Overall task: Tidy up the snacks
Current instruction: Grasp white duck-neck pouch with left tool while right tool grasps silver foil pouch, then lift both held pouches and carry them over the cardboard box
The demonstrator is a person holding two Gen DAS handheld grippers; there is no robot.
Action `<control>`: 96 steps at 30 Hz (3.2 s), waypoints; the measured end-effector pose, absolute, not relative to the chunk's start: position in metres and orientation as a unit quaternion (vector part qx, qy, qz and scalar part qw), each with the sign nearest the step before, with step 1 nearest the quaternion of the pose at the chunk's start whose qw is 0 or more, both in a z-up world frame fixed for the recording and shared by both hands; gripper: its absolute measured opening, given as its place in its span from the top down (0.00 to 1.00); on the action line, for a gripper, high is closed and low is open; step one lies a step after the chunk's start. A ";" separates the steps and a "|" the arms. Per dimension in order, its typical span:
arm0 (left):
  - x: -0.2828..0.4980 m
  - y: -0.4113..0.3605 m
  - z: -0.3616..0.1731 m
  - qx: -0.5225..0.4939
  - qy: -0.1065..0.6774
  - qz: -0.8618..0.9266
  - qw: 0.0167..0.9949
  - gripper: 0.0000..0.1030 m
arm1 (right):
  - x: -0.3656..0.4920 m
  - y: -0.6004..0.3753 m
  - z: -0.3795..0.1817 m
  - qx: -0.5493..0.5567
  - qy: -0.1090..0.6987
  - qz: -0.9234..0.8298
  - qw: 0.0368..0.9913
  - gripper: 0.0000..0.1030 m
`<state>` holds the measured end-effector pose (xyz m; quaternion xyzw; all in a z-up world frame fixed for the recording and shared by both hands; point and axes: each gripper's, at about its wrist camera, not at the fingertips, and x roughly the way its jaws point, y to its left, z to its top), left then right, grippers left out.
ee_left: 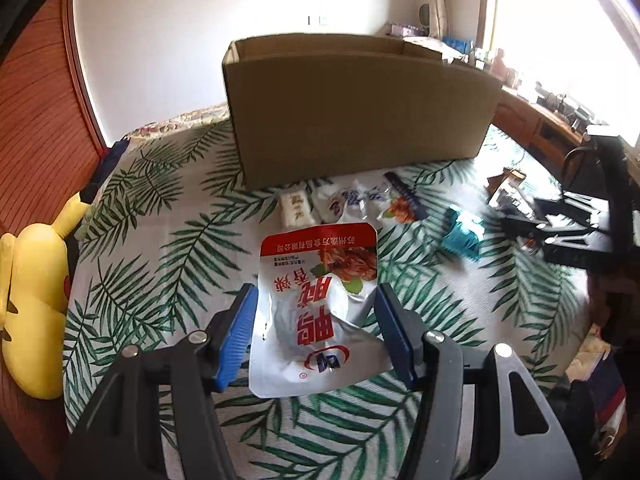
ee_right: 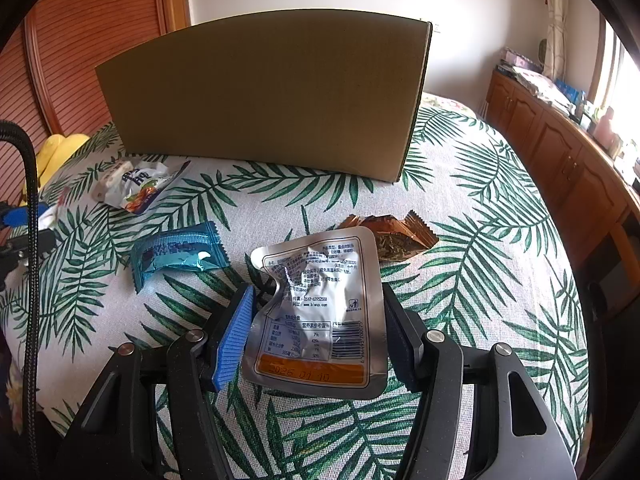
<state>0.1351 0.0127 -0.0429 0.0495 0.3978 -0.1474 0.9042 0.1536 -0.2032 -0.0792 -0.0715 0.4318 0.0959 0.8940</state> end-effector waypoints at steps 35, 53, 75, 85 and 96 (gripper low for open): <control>0.125 -0.036 -0.002 0.024 0.347 -0.199 0.916 0.43 | 0.134 -0.200 -0.042 -0.068 0.388 0.142 0.908 0.44; 0.143 -0.033 0.034 0.012 0.308 -0.200 0.930 0.43 | 0.128 -0.188 0.016 -0.065 0.328 0.171 0.927 0.44; 0.221 -0.038 0.067 0.026 0.280 -0.198 0.939 0.43 | 0.195 -0.181 0.049 -0.076 0.285 0.198 0.935 0.44; 0.274 -0.031 0.066 0.027 0.282 -0.182 0.942 0.43 | 0.233 -0.173 0.061 -0.089 0.273 0.198 0.937 0.44; 0.319 -0.030 0.051 0.025 0.294 -0.167 0.941 0.43 | 0.274 -0.166 0.056 -0.086 0.277 0.201 0.936 0.44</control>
